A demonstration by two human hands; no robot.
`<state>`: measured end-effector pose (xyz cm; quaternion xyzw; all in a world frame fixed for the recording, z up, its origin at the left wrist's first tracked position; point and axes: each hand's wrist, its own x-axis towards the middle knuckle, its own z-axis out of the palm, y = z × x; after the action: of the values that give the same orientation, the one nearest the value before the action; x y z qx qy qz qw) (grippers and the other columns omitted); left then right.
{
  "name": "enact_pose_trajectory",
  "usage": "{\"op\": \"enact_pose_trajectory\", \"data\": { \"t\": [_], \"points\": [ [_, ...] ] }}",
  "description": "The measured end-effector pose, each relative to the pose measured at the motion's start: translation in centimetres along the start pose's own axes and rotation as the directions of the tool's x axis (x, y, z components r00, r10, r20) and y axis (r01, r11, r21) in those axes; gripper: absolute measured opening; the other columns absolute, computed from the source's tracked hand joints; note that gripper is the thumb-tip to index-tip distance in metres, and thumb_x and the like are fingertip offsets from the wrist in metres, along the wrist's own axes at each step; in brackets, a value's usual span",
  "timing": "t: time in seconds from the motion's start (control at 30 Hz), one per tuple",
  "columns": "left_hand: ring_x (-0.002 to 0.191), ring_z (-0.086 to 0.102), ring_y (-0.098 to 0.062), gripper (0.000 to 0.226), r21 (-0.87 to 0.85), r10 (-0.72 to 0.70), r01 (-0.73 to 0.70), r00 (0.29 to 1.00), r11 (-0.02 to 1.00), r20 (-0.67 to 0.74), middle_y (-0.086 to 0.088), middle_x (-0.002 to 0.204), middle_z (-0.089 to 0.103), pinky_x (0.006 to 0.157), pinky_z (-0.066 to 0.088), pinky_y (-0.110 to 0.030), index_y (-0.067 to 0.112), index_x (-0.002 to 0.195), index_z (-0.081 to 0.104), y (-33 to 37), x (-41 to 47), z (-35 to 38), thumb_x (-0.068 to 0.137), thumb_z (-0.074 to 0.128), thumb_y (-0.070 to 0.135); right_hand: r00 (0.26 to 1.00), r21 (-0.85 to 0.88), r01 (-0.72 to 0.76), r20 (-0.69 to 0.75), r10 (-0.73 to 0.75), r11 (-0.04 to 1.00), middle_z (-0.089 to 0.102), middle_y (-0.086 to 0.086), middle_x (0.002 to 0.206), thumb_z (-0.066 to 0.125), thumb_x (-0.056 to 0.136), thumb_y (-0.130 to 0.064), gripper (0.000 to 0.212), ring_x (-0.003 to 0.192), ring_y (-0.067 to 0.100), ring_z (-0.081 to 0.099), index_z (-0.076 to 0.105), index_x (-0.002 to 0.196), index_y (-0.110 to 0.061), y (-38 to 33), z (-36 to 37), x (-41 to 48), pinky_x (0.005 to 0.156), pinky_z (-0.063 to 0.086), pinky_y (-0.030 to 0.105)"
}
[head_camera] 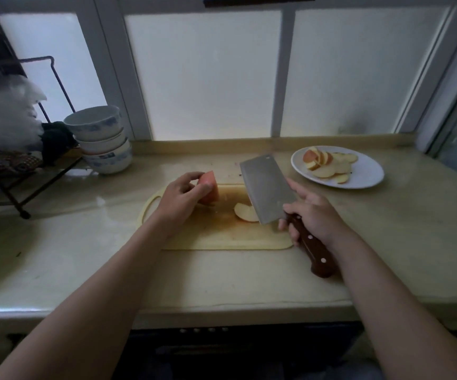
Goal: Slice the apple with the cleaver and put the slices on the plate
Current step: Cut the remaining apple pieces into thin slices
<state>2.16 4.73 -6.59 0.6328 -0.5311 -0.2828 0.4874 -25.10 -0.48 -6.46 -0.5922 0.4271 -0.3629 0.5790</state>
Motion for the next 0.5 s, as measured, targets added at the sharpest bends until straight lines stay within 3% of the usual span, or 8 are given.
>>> {"op": "enact_pose_trajectory", "data": {
  "t": [0.17,0.27,0.37,0.47,0.5],
  "points": [
    [0.093,0.062,-0.022,0.039,0.024,-0.122,0.12,0.979,0.993,0.16,-0.012,0.117,0.062,0.067,0.049,-0.024,0.024,0.126,0.059,2.0,0.9,-1.0,0.094,0.062,0.045,0.999,0.071,0.009,-0.034,-0.007,0.997,0.064,0.019,0.065,0.05,0.101,0.001,0.069,0.04,0.022,0.05,0.038,0.16,-0.034,0.4,-0.4,0.0,0.039,0.044,0.028],
    [0.084,0.057,-0.022,0.039,0.205,-0.221,0.173,0.946,0.963,0.239,-0.012,0.112,0.062,0.068,0.046,-0.029,0.02,0.121,0.061,3.1,1.3,-1.9,0.094,0.062,0.048,0.999,0.102,0.009,-0.043,-0.005,0.995,0.065,0.019,0.067,0.05,0.101,-0.001,0.068,0.042,0.021,0.051,0.038,0.16,-0.035,0.5,-0.5,0.0,0.041,0.045,0.028],
    [0.087,0.058,-0.019,0.045,0.446,-0.313,0.187,0.922,0.876,0.228,-0.004,0.108,0.062,0.068,0.047,-0.029,0.023,0.115,0.065,3.5,1.3,-2.0,0.087,0.066,0.059,0.999,0.13,0.009,-0.054,-0.002,0.991,0.065,0.019,0.067,0.05,0.101,-0.001,0.068,0.043,0.022,0.051,0.039,0.159,-0.035,0.7,-0.7,0.4,0.041,0.045,0.028],
    [0.098,0.059,-0.019,0.057,0.685,-0.282,0.112,0.949,0.72,0.141,0.002,0.109,0.062,0.087,0.053,-0.039,0.026,0.111,0.067,3.9,1.2,-1.3,0.079,0.063,0.073,0.999,0.204,0.011,-0.046,-0.002,0.979,0.063,0.02,0.065,0.048,0.101,0.001,0.067,0.042,0.022,0.049,0.04,0.159,-0.032,0.9,-0.9,0.6,0.041,0.044,0.029],
    [0.096,0.059,-0.017,0.059,0.739,-0.266,0.089,0.956,0.668,0.126,0.003,0.107,0.062,0.087,0.052,-0.038,0.027,0.11,0.067,4.2,1.0,-1.0,0.078,0.061,0.076,0.999,0.221,0.016,-0.041,-0.007,0.975,0.062,0.02,0.064,0.047,0.101,0.002,0.066,0.041,0.022,0.048,0.041,0.159,-0.031,0.9,-0.9,0.6,0.041,0.043,0.029]
  ]
}}
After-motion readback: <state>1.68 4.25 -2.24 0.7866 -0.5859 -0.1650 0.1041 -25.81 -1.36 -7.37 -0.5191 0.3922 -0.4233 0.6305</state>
